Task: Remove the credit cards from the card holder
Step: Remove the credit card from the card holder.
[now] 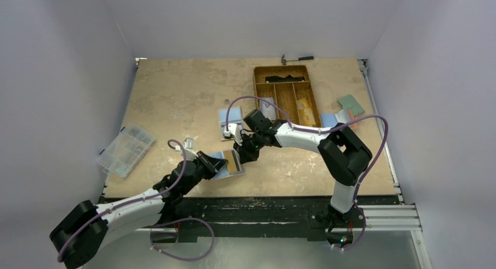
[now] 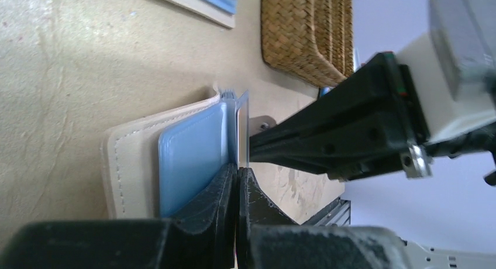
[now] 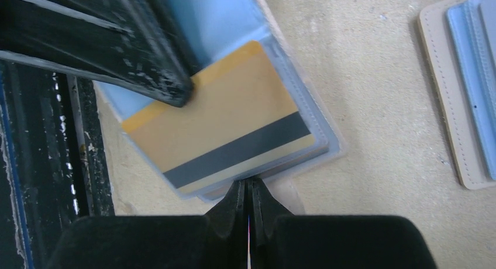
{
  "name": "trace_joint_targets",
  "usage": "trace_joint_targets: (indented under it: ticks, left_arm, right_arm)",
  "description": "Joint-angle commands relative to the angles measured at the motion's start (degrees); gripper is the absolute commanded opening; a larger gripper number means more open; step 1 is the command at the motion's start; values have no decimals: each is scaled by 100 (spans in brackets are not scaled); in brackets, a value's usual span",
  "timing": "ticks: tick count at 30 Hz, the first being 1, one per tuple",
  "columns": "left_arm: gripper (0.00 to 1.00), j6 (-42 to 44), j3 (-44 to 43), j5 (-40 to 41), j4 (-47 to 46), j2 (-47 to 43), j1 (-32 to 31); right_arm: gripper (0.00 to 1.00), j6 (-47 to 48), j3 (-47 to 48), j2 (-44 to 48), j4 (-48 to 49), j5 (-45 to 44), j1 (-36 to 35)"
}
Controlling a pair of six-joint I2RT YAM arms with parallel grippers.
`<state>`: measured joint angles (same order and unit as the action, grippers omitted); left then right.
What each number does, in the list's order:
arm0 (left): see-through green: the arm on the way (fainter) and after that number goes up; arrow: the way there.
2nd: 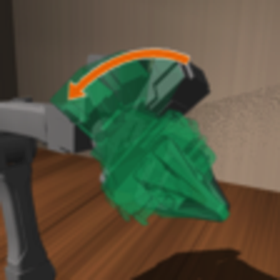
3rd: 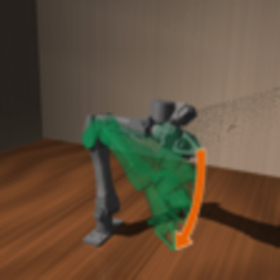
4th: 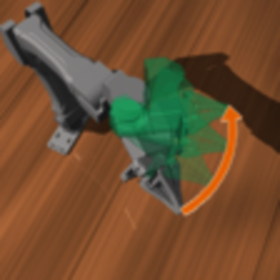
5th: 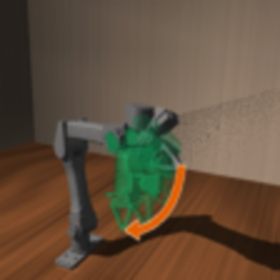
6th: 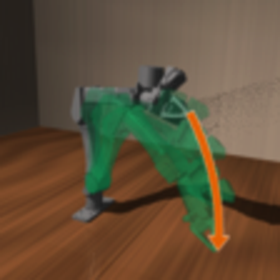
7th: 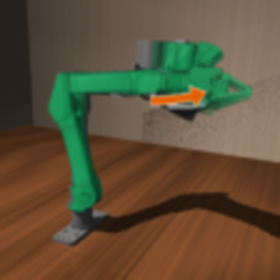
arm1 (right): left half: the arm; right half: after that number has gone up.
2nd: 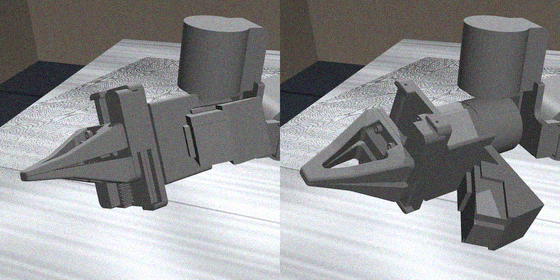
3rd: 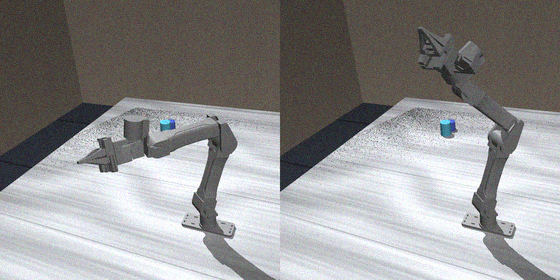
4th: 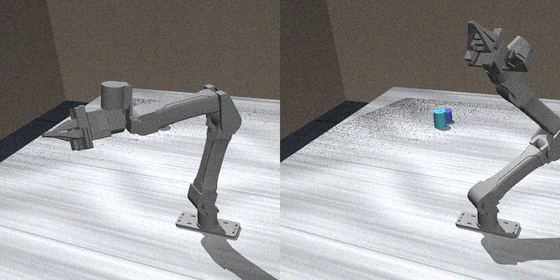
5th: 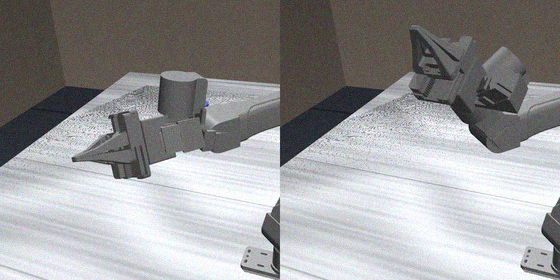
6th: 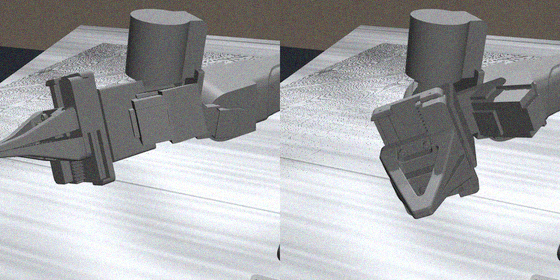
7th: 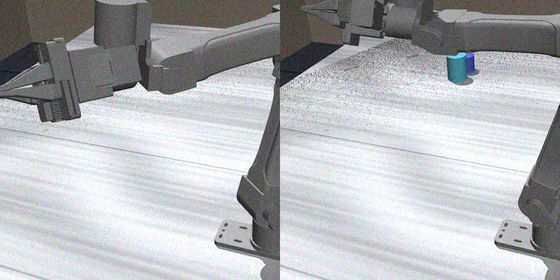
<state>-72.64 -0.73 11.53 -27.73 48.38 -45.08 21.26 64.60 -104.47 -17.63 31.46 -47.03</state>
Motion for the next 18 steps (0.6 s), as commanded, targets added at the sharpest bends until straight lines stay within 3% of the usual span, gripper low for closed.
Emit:
trace_joint_targets:
  ticks: [1, 14, 18]
  left_arm:
    - [0, 560, 592, -189, 235, -489, -9]
    - [0, 952, 183, -321, 1047, -318, -7]
    - [0, 1263, 118, -454, 1134, -302, -5]
  right_arm:
    - [5, -60, 35, 3, -65, -132, 49]
    - [7, -9, 47, 9, -113, -75, 97]
    - [15, 235, 125, 67, -325, 342, 110]
